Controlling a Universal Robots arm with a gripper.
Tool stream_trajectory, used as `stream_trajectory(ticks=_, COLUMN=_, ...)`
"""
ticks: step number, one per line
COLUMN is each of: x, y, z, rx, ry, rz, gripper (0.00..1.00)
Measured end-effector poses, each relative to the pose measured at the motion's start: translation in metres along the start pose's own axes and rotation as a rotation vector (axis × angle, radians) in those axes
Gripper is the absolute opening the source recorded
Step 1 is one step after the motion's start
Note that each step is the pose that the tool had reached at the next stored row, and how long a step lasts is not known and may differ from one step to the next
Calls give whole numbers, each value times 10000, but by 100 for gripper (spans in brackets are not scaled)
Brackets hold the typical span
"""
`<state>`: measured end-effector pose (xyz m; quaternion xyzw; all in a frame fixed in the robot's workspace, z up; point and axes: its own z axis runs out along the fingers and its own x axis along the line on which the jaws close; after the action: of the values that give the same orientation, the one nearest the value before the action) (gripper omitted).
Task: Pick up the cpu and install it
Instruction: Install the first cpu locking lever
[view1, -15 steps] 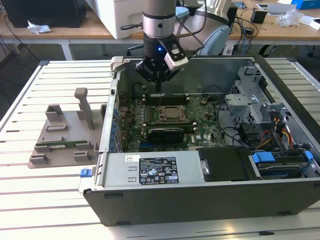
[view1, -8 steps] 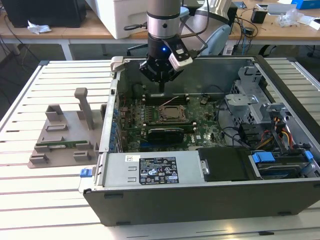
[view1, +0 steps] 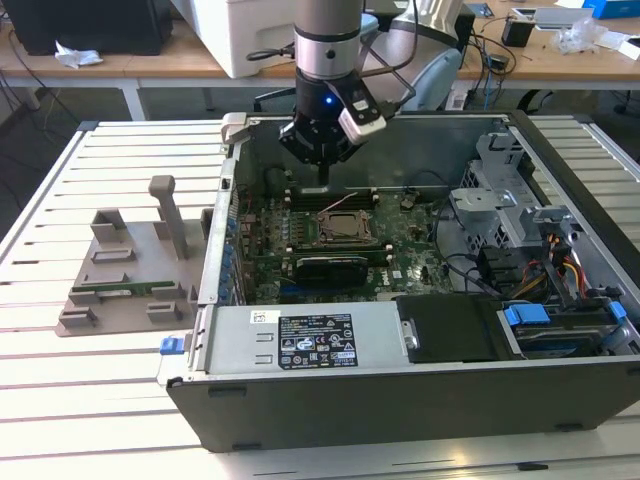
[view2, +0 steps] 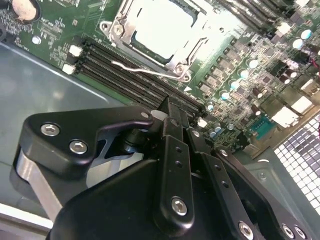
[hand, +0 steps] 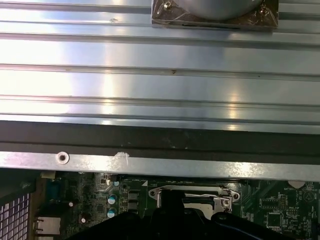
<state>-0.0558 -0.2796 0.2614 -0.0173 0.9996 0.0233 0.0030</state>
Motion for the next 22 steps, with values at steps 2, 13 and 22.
stream_trajectory(ticks=2, x=1, y=-13, z=5, rx=-190, ry=-5, rz=-41, gripper=11)
stream_trajectory(ticks=13, x=-66, y=-72, z=459, rx=-294, ry=15, rz=-334, gripper=11)
stream_trajectory(ticks=22, x=-229, y=-73, z=548, rx=-296, ry=33, rz=-401, gripper=11)
